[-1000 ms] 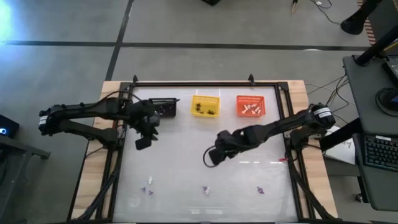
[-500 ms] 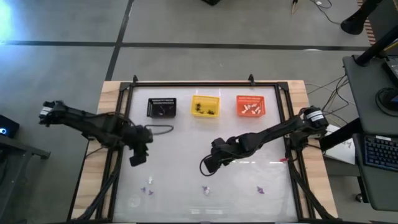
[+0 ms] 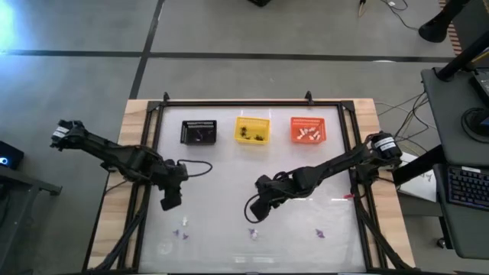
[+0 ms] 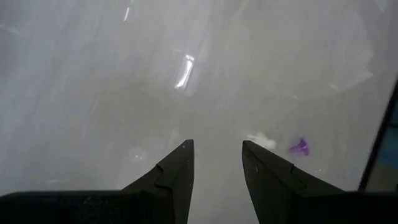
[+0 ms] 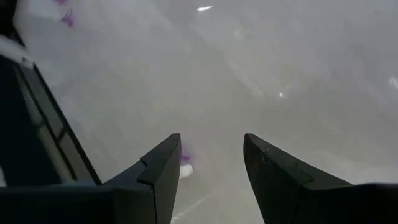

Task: Sort Halloween decoration
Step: Put the violet hat toy into the black bin

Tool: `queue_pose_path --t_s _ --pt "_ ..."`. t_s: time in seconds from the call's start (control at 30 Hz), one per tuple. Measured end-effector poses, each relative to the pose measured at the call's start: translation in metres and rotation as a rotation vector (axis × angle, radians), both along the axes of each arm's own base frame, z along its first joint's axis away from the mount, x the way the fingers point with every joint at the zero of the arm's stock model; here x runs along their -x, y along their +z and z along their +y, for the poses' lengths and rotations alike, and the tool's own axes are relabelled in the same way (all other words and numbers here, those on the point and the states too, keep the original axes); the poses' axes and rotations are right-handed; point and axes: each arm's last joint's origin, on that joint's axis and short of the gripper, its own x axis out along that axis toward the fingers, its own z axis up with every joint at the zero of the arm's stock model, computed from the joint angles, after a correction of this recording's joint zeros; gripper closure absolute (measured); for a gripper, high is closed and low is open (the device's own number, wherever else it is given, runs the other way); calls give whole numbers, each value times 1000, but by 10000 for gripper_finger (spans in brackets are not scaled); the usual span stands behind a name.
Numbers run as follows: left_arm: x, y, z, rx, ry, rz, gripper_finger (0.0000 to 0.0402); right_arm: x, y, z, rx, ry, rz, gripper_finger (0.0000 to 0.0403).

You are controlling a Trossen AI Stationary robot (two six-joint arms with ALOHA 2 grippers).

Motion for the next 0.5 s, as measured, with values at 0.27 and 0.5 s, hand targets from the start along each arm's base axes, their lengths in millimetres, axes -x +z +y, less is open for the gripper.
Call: queue_pose_path --t_s 0.27,0.5 --pt "-9 17 -3 17 25 -48 283 0 -5 16 86 169 -57 236" --pt "-14 26 -3 -24 73 -91 283 -4 -12 26 93 200 -86 236"
